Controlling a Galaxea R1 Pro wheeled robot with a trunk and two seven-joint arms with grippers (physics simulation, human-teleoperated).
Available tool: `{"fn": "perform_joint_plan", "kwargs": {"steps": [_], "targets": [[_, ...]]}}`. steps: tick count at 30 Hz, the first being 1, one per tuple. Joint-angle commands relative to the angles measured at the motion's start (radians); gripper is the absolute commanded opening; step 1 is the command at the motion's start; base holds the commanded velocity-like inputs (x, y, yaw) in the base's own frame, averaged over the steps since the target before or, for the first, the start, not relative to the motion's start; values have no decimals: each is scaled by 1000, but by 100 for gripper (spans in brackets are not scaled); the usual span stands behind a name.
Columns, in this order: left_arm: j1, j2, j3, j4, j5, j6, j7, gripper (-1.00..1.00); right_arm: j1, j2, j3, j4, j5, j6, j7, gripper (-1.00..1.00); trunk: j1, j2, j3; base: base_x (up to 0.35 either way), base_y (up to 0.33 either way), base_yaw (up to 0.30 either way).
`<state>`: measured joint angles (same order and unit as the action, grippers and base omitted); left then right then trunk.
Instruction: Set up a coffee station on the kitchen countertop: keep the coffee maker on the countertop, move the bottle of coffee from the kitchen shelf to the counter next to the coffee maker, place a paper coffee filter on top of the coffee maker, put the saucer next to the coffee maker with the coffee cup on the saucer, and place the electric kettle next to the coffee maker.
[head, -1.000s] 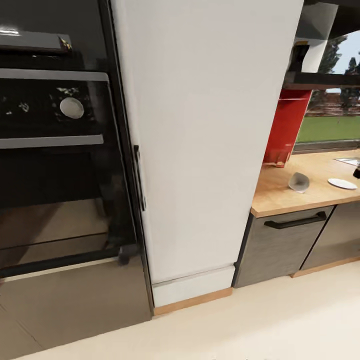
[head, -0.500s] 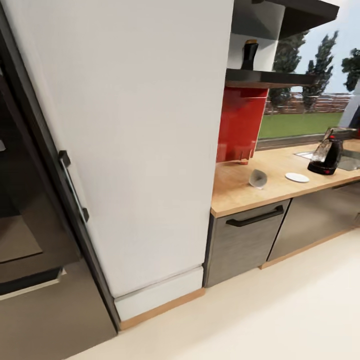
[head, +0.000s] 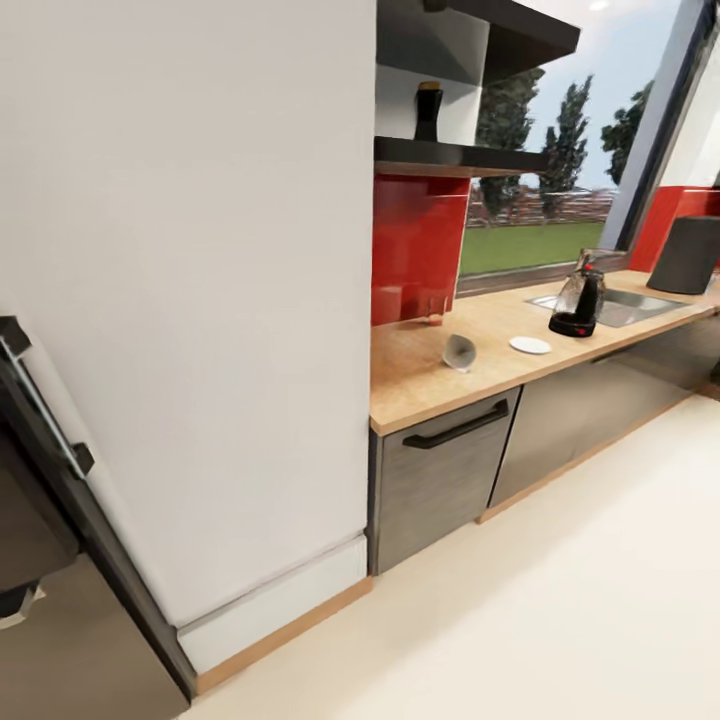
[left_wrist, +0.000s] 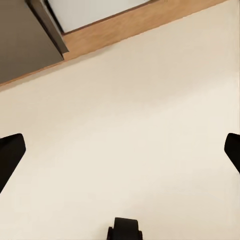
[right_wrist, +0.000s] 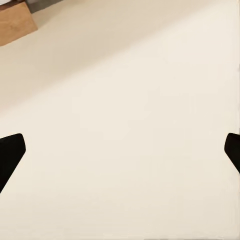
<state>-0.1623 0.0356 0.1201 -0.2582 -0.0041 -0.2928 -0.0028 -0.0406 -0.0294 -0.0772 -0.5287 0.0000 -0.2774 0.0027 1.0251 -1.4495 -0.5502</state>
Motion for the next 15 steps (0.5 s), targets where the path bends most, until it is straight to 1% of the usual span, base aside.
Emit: {"fn": "perform_joint_plan", "kwargs": {"steps": [1, 10, 12, 15], "targets": [[0, 0, 3, 1, -1, -3, 0, 100, -1, 0, -1, 1, 0, -3, 0, 100, 0, 0, -1, 0, 0, -294], [0, 3, 5, 1, -1, -4, 0, 100, -1, 0, -1, 1, 0, -3, -1, 100, 0, 0, -1, 26, 0, -296], [1, 9, 6, 1, 0, -4, 0, 100, -1, 1, -1, 1, 0, -4, -1, 100, 0, 0, -1, 12, 0, -297], [1, 37, 9, -1, 6, -5, 0, 100, -1, 2, 0, 1, 0, -5, -1, 100, 0, 0, -1, 5, 0, -298]]}}
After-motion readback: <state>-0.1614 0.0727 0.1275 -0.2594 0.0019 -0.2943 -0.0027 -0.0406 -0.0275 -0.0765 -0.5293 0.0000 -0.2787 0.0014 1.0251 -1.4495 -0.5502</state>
